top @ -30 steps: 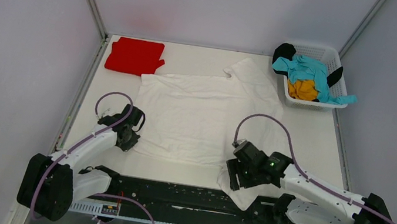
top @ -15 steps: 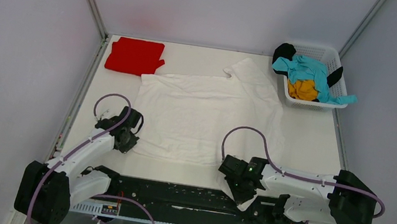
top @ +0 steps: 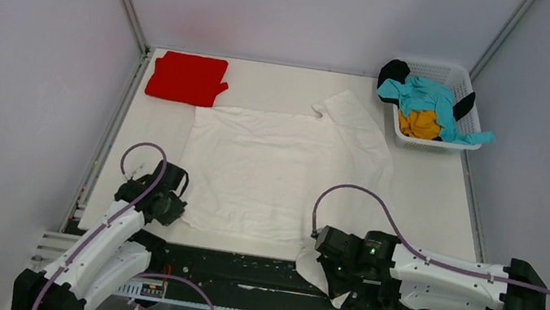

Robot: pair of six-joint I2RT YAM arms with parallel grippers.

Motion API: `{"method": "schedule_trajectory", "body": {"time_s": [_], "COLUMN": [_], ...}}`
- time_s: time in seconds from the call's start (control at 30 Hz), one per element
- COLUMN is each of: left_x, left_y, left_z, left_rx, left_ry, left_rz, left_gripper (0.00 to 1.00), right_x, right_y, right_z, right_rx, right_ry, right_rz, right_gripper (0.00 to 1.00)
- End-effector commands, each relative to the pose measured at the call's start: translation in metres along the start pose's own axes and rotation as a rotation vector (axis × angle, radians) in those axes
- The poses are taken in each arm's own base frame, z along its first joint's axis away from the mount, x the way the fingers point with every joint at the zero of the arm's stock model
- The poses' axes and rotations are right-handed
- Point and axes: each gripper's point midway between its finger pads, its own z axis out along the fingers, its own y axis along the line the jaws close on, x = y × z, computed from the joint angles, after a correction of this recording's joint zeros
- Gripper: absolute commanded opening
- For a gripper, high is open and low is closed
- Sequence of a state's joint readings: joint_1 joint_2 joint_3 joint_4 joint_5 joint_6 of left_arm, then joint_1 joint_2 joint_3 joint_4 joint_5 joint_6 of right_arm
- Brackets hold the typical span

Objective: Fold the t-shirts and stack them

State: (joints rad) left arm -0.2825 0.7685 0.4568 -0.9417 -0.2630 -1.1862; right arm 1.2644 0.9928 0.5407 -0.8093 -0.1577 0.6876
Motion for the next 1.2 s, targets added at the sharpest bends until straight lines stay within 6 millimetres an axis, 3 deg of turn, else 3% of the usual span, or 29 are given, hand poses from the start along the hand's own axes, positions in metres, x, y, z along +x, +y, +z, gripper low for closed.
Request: {"method": "schedule_trajectory", "body": {"time_s": [0.0, 0.13, 0.23, 0.43, 0.77, 1.17], "left_x": [0.011, -0.003, -0.015, -0.031, -0.063, -0.098], "left_y": [0.001, -0.005, -0.020, -0.054, -0.089, -0.119], "left_z": [-0.009, -0.018, -0.024, -0.029, -0.034, -0.017], "left_rx": [0.032, 0.021, 0.059, 0.112, 0.099, 0.064], "left_ry": [0.054, 0.008, -0.028, -0.055, -0.125, -0.133], "left_rz": [-0.012, -0.026, -0.036, -0.022, -0.012, -0.018], "left_gripper": [0.00, 0.00, 0.00, 0.00, 0.00, 0.00], "right_x": [0.010, -0.021, -0.054, -0.112, -0.175, -0.226], "right_y": [-0.002, -0.011, -0.020, -0.052, -0.089, -0.127], "right_z": [-0.017, -0.026, -0.036, -0.078, -0.126, -0.156], "right_rx": [0.017, 0.075, 0.095, 0.226, 0.305, 0.375], "right_ry": [0.009, -0.121, -0.232, -0.445, -0.622, -0.645], "right_rz": [0.031, 0.054, 0.099, 0.153, 0.264, 0.272], "right_gripper": [0.00, 0.00, 0.00, 0.00, 0.00, 0.00]}}
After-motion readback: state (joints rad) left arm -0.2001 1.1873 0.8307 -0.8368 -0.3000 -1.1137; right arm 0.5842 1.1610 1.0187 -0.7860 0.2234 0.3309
